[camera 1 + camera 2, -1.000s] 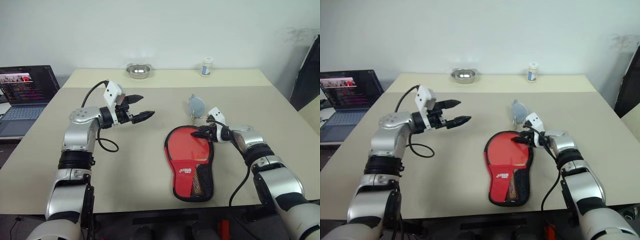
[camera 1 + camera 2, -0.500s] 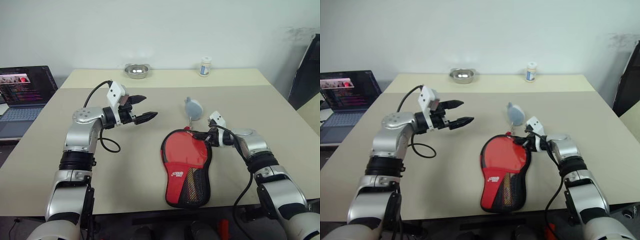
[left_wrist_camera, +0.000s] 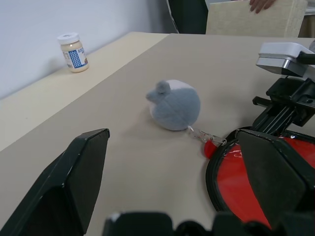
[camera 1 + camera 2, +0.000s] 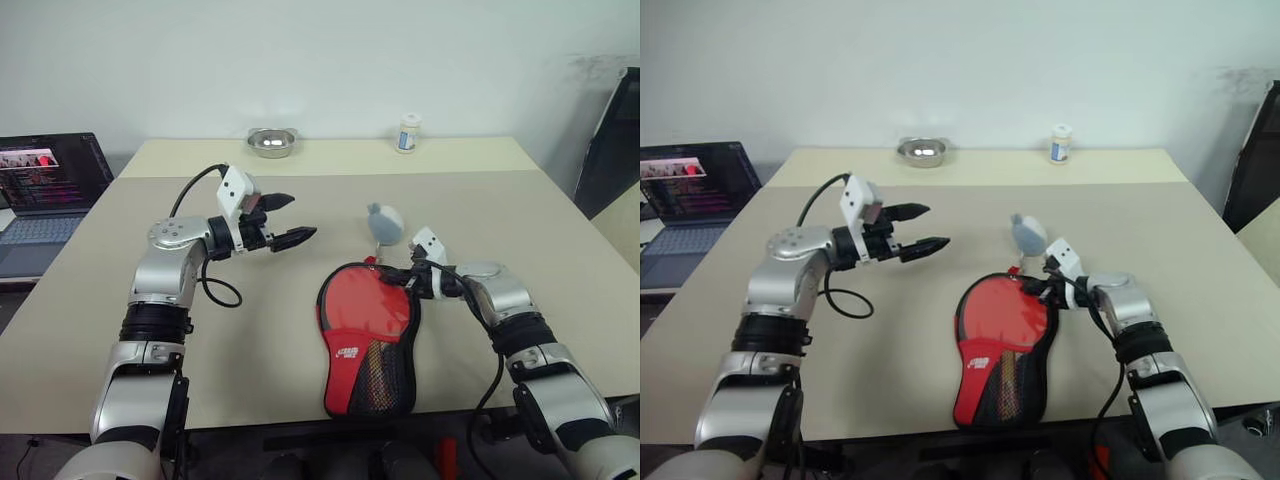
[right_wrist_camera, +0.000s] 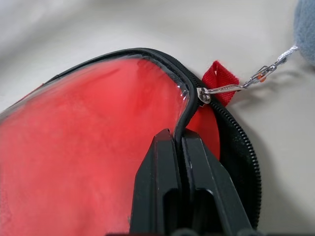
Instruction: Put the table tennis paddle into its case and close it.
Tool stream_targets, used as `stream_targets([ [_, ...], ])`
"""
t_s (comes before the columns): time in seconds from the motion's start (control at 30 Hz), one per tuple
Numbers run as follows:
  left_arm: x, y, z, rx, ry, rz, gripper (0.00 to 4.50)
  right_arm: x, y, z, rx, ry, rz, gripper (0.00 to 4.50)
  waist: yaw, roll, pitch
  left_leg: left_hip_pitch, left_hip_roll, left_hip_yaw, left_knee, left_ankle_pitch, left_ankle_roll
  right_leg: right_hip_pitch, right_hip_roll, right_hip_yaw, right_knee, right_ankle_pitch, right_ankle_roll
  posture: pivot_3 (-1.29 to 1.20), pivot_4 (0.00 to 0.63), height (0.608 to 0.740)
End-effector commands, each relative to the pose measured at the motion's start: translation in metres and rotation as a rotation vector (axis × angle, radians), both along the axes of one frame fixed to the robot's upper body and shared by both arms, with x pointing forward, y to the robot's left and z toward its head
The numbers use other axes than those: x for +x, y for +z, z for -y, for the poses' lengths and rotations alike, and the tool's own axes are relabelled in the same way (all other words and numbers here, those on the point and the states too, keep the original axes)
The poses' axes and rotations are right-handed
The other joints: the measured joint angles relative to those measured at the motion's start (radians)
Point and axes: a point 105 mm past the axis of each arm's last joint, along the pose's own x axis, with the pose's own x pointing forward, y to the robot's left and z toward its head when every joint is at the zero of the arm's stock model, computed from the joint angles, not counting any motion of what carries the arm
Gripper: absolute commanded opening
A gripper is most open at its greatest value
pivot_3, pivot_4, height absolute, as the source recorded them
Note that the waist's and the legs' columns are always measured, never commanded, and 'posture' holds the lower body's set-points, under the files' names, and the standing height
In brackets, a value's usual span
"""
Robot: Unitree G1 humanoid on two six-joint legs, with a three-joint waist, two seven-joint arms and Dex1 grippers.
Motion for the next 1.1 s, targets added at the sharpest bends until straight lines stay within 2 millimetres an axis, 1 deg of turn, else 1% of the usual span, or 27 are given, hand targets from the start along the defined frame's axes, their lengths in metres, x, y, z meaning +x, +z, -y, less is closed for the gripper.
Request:
stream_targets([
  [0.03, -0.002, 0.011, 0.001, -0.003, -0.009, 0.052, 4.5, 0.004, 0.013, -0.002, 0.0, 0.022, 0.035, 0.01, 0.0, 0.0, 0.0, 0.0, 0.0, 0.0, 0.0, 0.0, 0.0, 0.0, 0.0, 0.0, 0.0, 0.0, 0.0, 0.0, 0.15, 0.74],
  [0.2, -0.002, 0.01, 0.001, -0.001, -0.009, 0.051, 4.5, 0.01, 0.019, 0.002, -0.012, 0.01, 0.059, 0.01, 0.001, 0.0, 0.0, -0.001, 0.0, 0.0, 0.0, 0.0, 0.0, 0.0, 0.0, 0.0, -0.001, 0.0, 0.0, 0.0, 0.15, 0.74],
  [0.33, -0.002, 0.008, 0.002, 0.006, -0.008, 0.05, 4.5, 0.021, 0.018, 0.008, -0.049, -0.049, 0.086, 0.01, 0.002, 0.0, 0.0, -0.001, -0.001, 0.0, 0.0, 0.0, 0.0, 0.0, 0.0, 0.0, -0.001, 0.0, 0.0, 0.0, 0.15, 0.74],
  [0.43, -0.002, 0.006, 0.002, 0.011, -0.009, 0.049, 4.5, 0.024, 0.016, 0.01, -0.059, -0.06, 0.092, 0.71, 0.003, 0.0, 0.0, -0.001, -0.001, 0.0, 0.0, 0.0, 0.0, 0.0, 0.0, 0.0, -0.001, 0.0, 0.0, 0.0, 0.15, 0.74],
  [0.53, -0.003, 0.005, 0.003, 0.01, -0.012, 0.047, 4.5, 0.024, 0.015, 0.01, -0.059, -0.057, 0.089, 1.72, 0.003, 0.0, 0.0, -0.001, -0.001, 0.0, 0.0, 0.0, 0.0, 0.0, 0.0, 0.0, -0.001, 0.0, 0.0, 0.0, 0.15, 0.74],
  [0.57, -0.004, 0.005, 0.004, 0.008, -0.018, 0.043, 4.5, 0.024, 0.016, 0.01, -0.06, -0.052, 0.088, 2.13, 0.003, 0.0, 0.0, -0.001, -0.001, 0.0, 0.0, 0.0, 0.0, 0.0, 0.0, 0.0, -0.001, 0.0, 0.0, 0.0, 0.15, 0.74],
  [0.6, -0.005, 0.005, 0.005, 0.006, -0.026, 0.039, 4.5, 0.023, 0.016, 0.011, -0.062, -0.049, 0.087, 2.43, 0.003, 0.0, 0.0, -0.001, -0.001, 0.0, 0.0, 0.0, 0.0, 0.0, 0.0, 0.0, -0.001, 0.0, 0.0, 0.0, 0.15, 0.74],
  [0.7, -0.014, 0.0, 0.012, 0.024, -0.089, 0.017, 4.5, 0.023, 0.025, 0.024, -0.102, -0.061, 0.109, 2.43, 0.004, 0.001, 0.001, -0.001, -0.001, 0.0, 0.0, 0.0, 0.0, 0.0, 0.0, 0.0, -0.001, 0.0, 0.0, 0.0, 0.15, 0.74],
  [0.83, -0.028, -0.014, 0.026, 0.09, -0.17, 0.002, 4.5, 0.012, 0.05, 0.042, -0.072, -0.069, 0.123, 2.43, 0.006, 0.002, 0.001, -0.002, -0.002, 0.0, 0.0, 0.0, 0.0, 0.0, -0.001, 0.0, -0.002, 0.0, 0.0, 0.0, 0.15, 0.74],
  [0.97, -0.038, -0.038, 0.052, 0.13, -0.253, -0.021, 4.5, -0.009, 0.072, 0.054, -0.044, -0.076, 0.149, 2.43, 0.011, 0.002, 0.001, -0.002, -0.001, 0.0, 0.0, 0.0, 0.0, 0.0, -0.001, 0.0, -0.002, 0.0, 0.0, 0.0, 0.15, 0.74],
  [1.03, -0.042, -0.05, 0.07, 0.156, -0.308, -0.028, 4.5, -0.014, 0.083, 0.06, -0.014, -0.123, 0.175, 2.43, 0.012, 0.002, 0.001, -0.002, -0.001, 0.0, 0.0, 0.0, 0.0, 0.0, -0.001, 0.0, -0.002, 0.0, 0.0, 0.0, 0.15, 0.74],
  [1.1, -0.04, -0.056, 0.083, 0.145, -0.329, -0.036, 4.5, -0.017, 0.089, 0.065, 0.011, -0.168, 0.188, 2.43, 0.013, 0.002, 0.001, -0.002, -0.002, 0.0, 0.001, 0.0, 0.0, 0.0, -0.001, 0.0, -0.002, 0.0, 0.001, 0.0, 0.15, 0.74],
])
